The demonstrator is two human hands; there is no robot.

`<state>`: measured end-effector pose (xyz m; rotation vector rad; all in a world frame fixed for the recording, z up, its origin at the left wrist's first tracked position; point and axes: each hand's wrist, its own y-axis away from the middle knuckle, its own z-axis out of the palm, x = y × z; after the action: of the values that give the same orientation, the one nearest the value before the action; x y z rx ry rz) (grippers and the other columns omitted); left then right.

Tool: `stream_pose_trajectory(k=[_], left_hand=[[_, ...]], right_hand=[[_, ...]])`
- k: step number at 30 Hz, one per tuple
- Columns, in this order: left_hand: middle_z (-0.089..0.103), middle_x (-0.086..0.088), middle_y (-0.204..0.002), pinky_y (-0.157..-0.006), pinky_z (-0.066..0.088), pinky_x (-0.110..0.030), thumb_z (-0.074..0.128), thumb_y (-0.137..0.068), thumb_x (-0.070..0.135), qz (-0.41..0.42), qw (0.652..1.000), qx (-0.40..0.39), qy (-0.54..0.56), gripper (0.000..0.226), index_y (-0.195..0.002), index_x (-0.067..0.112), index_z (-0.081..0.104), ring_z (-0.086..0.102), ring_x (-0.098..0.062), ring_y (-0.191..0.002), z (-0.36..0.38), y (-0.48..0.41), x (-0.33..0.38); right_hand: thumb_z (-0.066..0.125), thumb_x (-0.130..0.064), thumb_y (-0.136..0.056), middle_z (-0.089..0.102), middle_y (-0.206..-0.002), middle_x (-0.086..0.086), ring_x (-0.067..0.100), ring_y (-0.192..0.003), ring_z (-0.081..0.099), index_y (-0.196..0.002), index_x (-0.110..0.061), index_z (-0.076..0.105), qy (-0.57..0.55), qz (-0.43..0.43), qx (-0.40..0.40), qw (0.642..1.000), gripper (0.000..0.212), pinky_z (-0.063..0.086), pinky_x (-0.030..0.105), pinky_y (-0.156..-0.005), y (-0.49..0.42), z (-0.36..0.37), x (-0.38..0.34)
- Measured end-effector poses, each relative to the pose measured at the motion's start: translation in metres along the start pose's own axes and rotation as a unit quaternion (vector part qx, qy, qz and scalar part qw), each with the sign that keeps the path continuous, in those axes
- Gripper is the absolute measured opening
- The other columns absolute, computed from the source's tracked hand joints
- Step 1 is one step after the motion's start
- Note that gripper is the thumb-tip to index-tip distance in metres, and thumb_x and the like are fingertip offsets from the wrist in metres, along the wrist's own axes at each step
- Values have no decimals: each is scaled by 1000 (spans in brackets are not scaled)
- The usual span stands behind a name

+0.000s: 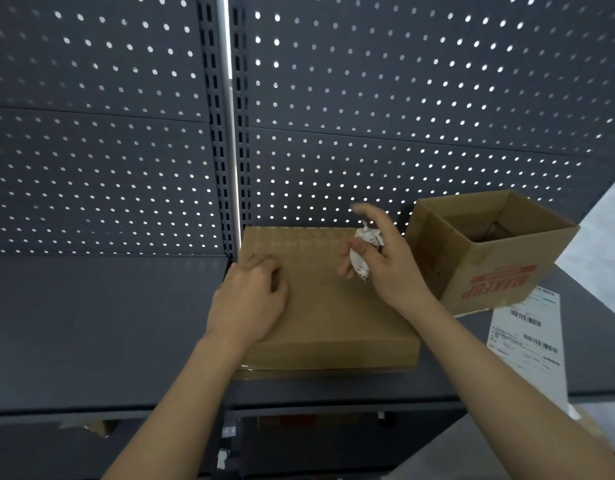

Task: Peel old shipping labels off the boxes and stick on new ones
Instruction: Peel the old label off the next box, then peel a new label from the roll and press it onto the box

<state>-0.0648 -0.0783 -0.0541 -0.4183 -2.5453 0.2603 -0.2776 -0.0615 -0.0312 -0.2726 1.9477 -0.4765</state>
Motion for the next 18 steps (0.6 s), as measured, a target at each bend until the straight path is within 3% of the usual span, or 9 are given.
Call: stream_pose_trajectory(k=[2,4,6,9,11,13,14,16,18], left_hand=[[56,13,-126,-87,41,-35,47,-96,32,5,1000,8,7,28,-118,22,62,50,-18,-113,-1,2,0],[60,11,-117,-78,43,-33,47,-96,31,15,1000,21,16,25,-111,20,64,53,-18,-106,-1,4,0],[63,8,-110,-70,41,-30,48,-96,29,23,999,40,16,23,-105,18,66,57,-18,-97,-3,5,1],[68,5,-105,-70,46,-32,50,-96,26,38,997,69,20,25,-113,20,67,63,-23,-91,-9,9,6],[70,3,-93,-70,52,-36,52,-96,26,51,995,80,28,26,-117,23,67,65,-25,-85,-13,12,9],[68,5,-79,-67,54,-39,53,-95,26,68,994,82,34,25,-116,25,67,66,-23,-76,-17,12,11],[66,8,-72,-64,54,-39,54,-96,27,77,993,82,37,25,-116,26,67,65,-21,-71,-18,12,13],[60,14,-64,-61,53,-36,56,-95,26,94,991,83,56,24,-116,27,67,63,-14,-64,-21,13,16],[64,14,-71,-61,53,-32,57,-94,27,104,987,75,96,23,-115,29,68,64,-7,-69,-21,15,20]], right_hand=[[47,-10,-102,56,-52,-7,10,-49,59,-135,-23,51,23,4,1,1000,35,55,38,-62,3,0,0],[47,-16,-103,51,-48,-5,15,-44,54,-108,-19,63,41,30,32,998,17,49,37,-55,6,-2,0],[47,-18,-103,44,-50,-3,17,-44,45,-83,-8,56,15,72,82,994,25,42,37,-50,9,-3,-2],[51,-26,-99,42,-59,-3,11,-55,39,-72,-11,51,-3,112,113,987,31,33,34,-55,15,-7,-13],[47,-38,-97,54,-67,-15,5,-66,50,-80,-20,60,10,130,99,987,28,41,30,-64,21,-9,-24],[33,-44,-96,64,-98,-20,2,-96,59,-115,-29,63,-3,154,70,986,38,47,28,-86,28,-13,-31],[29,-40,-98,61,-108,-18,2,-103,57,-131,-31,53,-2,164,61,985,41,45,25,-91,32,-16,-32],[28,-25,-103,54,-108,-17,-1,-95,54,-138,-35,32,42,162,62,984,37,41,16,-79,43,-22,-36],[38,-22,-103,59,-98,-6,3,-77,58,-123,-37,27,47,150,122,980,28,43,21,-73,52,-28,-41]])
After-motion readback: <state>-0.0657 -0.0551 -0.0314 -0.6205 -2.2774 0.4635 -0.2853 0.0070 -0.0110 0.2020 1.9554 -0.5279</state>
